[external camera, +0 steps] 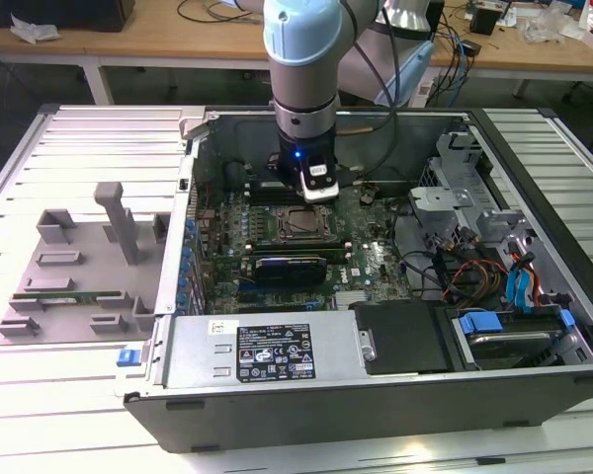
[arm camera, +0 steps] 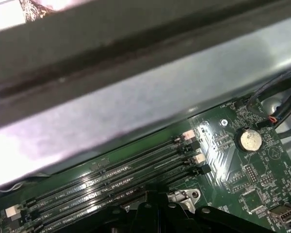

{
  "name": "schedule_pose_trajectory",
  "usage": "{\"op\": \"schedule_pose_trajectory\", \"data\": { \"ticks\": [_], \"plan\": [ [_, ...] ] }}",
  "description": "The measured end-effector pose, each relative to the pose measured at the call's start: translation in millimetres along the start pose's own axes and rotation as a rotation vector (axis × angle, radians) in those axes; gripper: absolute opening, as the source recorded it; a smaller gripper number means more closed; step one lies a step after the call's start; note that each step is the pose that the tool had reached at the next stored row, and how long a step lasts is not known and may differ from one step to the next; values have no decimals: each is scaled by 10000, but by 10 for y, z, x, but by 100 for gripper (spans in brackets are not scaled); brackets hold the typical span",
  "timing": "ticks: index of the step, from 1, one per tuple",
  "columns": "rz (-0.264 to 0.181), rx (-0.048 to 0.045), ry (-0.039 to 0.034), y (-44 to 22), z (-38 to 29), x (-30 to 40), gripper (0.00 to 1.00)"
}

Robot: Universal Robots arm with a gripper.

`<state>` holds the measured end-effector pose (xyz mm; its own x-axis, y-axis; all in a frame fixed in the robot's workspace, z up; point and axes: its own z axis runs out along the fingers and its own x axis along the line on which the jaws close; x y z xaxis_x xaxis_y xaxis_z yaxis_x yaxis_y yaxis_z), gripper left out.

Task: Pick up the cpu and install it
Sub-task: 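Install the first cpu locking lever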

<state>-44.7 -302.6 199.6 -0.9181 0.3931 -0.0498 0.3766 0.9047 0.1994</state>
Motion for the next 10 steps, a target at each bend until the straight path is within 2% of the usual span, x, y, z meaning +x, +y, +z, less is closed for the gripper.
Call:
{"op": "schedule_pose_trajectory", "data": {
  "ticks": [2, 3, 7, 8, 9, 10],
  "plan": [
    [10, -71, 29, 1, -1, 0, 11],
    [10, -73, 30, 4, -17, 0, 11],
    [5, -55, 24, 28, -136, -7, 11],
    [-3, 13, -6, 32, -153, -8, 11],
    [-17, 124, -49, 33, -161, -8, 11],
    [-58, 437, -174, 35, -169, -9, 11]
  ]
}}
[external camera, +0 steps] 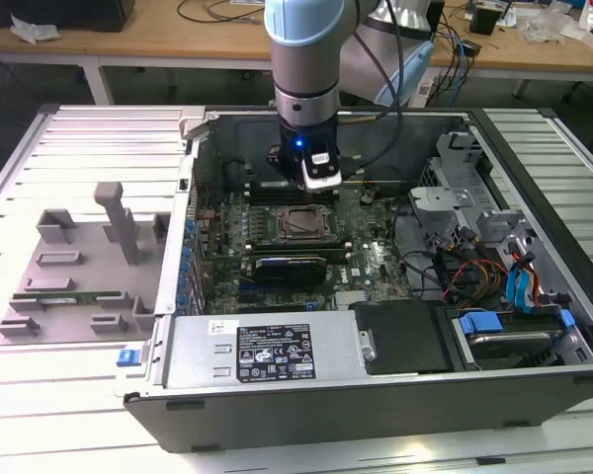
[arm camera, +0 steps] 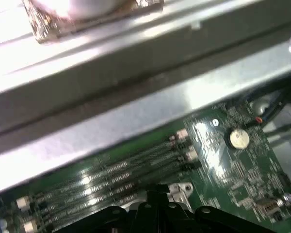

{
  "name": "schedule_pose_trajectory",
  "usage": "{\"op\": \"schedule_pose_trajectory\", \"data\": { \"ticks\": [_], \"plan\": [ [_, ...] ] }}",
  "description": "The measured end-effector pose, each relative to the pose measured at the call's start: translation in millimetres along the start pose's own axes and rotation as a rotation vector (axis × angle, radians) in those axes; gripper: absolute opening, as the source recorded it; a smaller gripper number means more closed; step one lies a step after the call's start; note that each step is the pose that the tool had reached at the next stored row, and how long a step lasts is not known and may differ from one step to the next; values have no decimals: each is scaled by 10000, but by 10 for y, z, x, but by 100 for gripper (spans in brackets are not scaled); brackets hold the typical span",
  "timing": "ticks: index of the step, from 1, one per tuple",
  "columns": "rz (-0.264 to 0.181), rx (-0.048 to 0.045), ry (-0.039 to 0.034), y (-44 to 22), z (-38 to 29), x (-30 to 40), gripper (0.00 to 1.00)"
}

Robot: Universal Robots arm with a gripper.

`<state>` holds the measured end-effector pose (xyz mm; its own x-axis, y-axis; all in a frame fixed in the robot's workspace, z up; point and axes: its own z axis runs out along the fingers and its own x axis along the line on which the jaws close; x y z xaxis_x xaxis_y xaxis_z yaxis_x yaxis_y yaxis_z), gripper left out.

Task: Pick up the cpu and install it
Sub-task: 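Install the first cpu locking lever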

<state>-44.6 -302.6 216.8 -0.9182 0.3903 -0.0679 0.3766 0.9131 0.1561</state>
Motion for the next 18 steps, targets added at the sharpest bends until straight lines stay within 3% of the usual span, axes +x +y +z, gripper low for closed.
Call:
{"op": "schedule_pose_trajectory", "data": {
  "ticks": [1, 3, 6, 9, 15, 18],
  "plan": [
    [-24, 181, -69, -1, -2, 0, 11],
    [-100, 771, -284, -7, -3, -4, 11],
    [-162, 1273, -469, -21, -5, -9, 11],
    [-285, 1266, -458, -32, -7, -14, 11],
    [-1423, 1159, -351, -57, -7, -8, 11],
    [-1712, 1131, -324, -70, -6, -2, 11]
  ]
}}
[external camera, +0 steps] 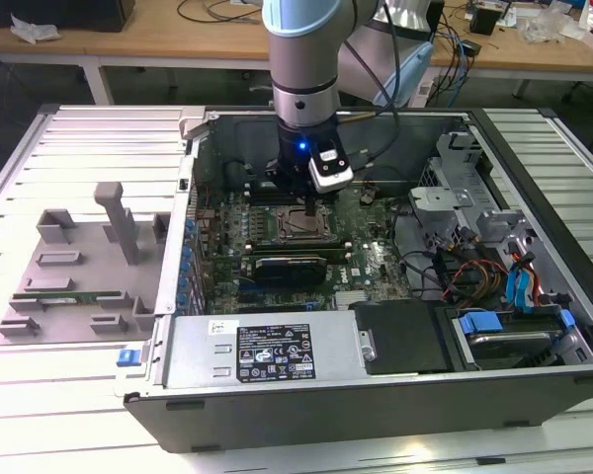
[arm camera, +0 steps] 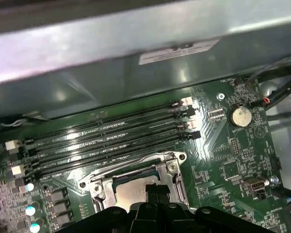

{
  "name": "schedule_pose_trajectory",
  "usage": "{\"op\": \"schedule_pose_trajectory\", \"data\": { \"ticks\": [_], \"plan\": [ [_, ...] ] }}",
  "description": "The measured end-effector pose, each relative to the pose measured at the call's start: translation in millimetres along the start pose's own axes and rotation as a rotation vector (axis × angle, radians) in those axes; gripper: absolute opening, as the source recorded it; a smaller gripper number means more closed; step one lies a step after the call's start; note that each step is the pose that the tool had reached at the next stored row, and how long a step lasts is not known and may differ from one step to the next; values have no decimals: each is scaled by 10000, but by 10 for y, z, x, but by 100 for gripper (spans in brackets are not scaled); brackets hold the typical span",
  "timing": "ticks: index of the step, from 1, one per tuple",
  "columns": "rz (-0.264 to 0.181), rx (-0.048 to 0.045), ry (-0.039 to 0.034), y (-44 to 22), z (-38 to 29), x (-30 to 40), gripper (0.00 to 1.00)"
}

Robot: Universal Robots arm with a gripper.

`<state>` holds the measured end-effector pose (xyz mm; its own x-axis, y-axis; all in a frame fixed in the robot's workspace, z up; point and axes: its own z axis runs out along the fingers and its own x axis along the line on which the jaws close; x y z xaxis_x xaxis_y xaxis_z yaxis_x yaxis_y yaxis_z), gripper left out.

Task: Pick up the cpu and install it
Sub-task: 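Install the first cpu locking lever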

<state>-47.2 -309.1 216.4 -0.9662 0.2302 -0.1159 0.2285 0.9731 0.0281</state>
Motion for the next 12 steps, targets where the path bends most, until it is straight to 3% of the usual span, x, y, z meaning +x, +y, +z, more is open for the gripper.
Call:
{"op": "schedule_pose_trajectory", "data": {
  "ticks": [4, 8, 12],
  "plan": [
    [-252, 10, -2, -13, 1, 10, 11],
    [-406, 475, -81, -26, -1, 18, 11],
    [-434, 491, -82, -28, 0, 20, 11]
  ]
}}
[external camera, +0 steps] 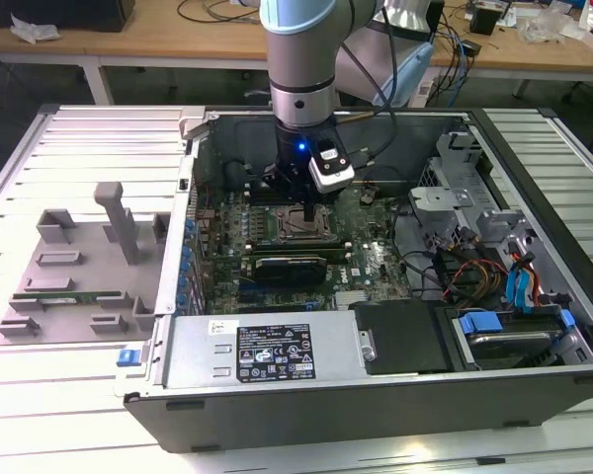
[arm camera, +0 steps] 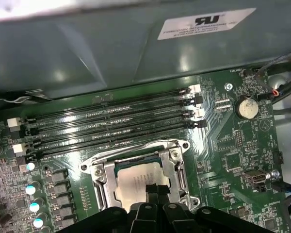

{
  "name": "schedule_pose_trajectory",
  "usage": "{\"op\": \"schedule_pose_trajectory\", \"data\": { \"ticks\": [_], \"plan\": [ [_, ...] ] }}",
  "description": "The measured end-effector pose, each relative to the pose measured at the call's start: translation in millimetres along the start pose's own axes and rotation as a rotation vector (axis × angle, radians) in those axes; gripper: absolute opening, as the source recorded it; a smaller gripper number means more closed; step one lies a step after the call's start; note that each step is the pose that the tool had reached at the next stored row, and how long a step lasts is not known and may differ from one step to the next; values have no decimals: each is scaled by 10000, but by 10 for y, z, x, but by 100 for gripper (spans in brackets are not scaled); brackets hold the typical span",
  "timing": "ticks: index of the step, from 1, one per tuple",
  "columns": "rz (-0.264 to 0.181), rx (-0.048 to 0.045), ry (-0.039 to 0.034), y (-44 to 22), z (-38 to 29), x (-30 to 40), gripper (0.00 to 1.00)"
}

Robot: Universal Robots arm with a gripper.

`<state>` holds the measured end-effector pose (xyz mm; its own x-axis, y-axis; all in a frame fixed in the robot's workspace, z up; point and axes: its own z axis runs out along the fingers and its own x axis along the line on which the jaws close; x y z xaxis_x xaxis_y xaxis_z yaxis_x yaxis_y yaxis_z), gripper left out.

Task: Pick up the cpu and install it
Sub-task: 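Install the first cpu locking lever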

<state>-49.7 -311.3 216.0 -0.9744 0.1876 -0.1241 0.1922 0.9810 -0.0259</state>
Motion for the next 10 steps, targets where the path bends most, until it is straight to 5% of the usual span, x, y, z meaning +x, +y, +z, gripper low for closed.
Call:
{"op": "schedule_pose_trajectory", "data": {
  "ticks": [3, 6, 10],
  "plan": [
    [-185, -20, 8, -3, 17, 14, 11],
    [-1015, 0, 8, -2, 27, 16, 11],
    [-1123, 30, 0, -2, 20, 15, 11]
  ]
}}
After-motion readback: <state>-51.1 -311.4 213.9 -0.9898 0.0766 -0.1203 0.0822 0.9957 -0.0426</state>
